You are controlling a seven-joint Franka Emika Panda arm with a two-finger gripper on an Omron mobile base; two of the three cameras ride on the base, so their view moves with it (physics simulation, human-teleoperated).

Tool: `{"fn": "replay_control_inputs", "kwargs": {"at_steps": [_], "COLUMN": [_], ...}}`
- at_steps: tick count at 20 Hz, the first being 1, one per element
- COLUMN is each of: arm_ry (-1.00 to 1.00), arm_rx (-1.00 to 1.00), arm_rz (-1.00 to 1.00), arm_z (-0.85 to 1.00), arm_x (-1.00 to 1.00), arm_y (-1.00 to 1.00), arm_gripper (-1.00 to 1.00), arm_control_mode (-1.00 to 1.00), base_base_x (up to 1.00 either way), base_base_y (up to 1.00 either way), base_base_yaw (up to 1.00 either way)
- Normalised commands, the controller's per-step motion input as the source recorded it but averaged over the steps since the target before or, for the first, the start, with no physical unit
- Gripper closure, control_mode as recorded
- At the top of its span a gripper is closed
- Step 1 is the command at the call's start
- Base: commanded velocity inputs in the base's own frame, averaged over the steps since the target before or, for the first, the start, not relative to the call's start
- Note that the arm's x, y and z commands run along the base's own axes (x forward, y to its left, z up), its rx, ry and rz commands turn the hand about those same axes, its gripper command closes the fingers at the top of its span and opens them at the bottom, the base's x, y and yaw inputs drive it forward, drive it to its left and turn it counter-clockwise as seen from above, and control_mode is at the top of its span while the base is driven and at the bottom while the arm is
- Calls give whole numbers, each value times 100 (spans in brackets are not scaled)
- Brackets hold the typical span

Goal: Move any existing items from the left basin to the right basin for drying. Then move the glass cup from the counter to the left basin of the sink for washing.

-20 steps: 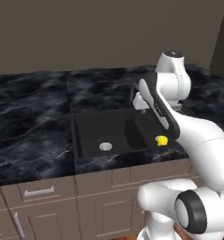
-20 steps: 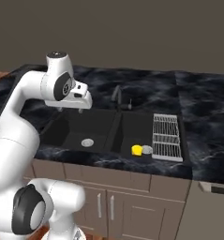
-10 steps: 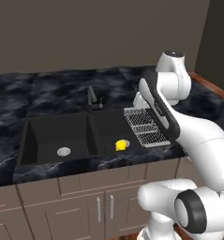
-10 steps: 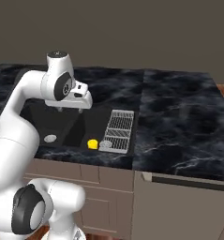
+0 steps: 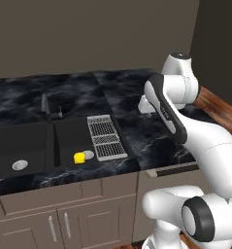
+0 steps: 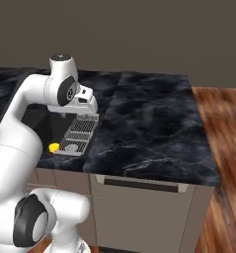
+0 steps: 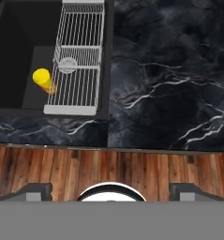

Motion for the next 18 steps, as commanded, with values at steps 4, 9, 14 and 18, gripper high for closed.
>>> {"fn": "replay_control_inputs", "kwargs": {"at_steps": [4,9,14,18], "arm_ry": [0,0,0,0], "arm_rx": [0,0,0,0], "arm_rz": [0,0,0,0], "arm_z": [0,0,0,0], "arm_x": [0,0,0,0], "arm_y": [0,0,0,0], "arm_gripper": [-100,-100,-100,-100], "arm_control_mode": [100,100,100,100], "base_base_x": [11,35,31,26], "base_base_y": [-71,-59,-42,-21], "base_base_yaw": [-3,-1,0,0]}}
